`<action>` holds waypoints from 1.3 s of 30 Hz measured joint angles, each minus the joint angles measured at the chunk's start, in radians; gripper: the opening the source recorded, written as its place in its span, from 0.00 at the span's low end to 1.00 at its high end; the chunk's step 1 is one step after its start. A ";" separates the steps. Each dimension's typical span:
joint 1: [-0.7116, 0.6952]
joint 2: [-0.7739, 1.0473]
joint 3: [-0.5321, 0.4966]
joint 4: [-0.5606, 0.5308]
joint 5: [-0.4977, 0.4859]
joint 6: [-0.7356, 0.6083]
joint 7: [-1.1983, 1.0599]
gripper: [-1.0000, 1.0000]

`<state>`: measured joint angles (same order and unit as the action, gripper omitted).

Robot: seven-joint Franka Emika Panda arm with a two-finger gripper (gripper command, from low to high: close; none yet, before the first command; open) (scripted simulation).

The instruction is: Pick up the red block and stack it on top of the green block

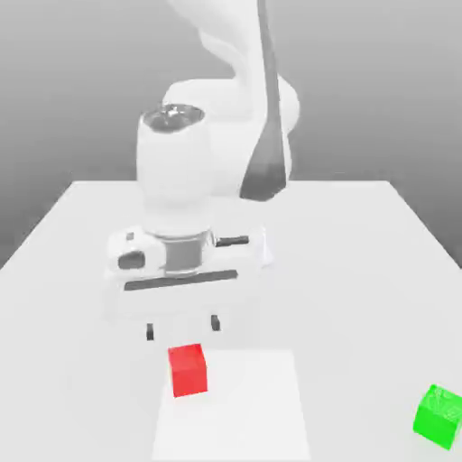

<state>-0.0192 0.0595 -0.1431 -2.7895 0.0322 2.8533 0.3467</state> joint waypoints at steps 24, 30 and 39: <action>0.111 0.009 0.153 0.147 -0.048 -0.145 0.052 0.00; 0.265 0.106 0.274 0.348 -0.084 -0.251 0.102 0.00; 0.400 0.312 0.319 0.485 -0.171 -0.187 0.180 1.00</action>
<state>0.3813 0.3715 0.1761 -2.3048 -0.1386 2.6666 0.5262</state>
